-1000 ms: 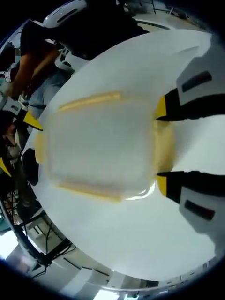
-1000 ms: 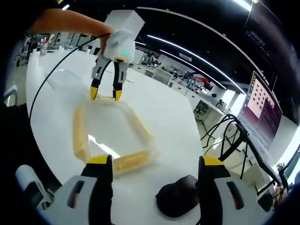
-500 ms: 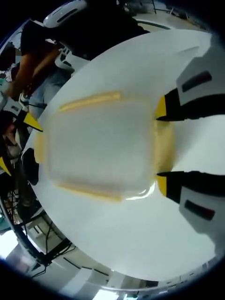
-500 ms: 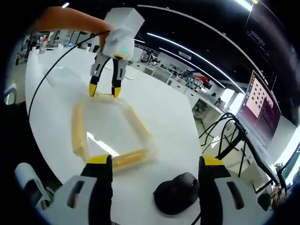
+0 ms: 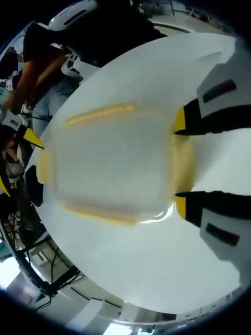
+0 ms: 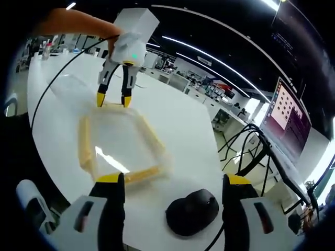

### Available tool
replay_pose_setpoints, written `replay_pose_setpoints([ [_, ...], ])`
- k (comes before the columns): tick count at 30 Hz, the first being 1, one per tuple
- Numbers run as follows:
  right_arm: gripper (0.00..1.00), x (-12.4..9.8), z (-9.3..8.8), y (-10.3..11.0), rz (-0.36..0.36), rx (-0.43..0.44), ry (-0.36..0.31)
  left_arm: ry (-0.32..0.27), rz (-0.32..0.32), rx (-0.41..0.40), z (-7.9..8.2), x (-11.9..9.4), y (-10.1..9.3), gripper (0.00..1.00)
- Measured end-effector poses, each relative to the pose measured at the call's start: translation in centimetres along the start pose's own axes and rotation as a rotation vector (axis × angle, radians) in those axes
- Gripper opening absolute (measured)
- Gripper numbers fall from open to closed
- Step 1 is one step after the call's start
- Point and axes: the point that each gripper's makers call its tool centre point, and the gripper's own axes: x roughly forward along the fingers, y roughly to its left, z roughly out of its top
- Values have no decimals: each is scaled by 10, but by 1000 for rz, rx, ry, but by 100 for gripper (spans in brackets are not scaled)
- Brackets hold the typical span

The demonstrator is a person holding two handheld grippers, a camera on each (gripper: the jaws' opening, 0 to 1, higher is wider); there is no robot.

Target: Snap each plastic latch of the storage box into its locked position after aligning the lid with the box until every specified latch is closed and the lid sits flush.

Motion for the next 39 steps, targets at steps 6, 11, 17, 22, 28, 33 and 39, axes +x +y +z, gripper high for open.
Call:
replay_pose_setpoints([
  [6,77,-2,-1,-4,-4,-17,14,-1,-1,-1,-2,-2,7,40],
  [11,77,-3,-4,-6,-5,-25,26,-1,-2,-2,-6,-6,22,40],
  [17,75,-3,-9,-7,-8,-52,50,-10,1,-1,-7,-7,25,40],
  [22,75,-1,-6,-5,11,-75,54,-7,0,-1,-4,-5,19,40],
  [28,75,2,-1,-1,43,-103,57,-8,-1,-2,-11,-9,35,40],
  [33,75,4,-4,6,88,-123,73,-13,-2,-5,-17,-14,51,40],
  [39,75,6,-7,10,132,-142,86,-14,0,-4,-19,-17,58,40],
])
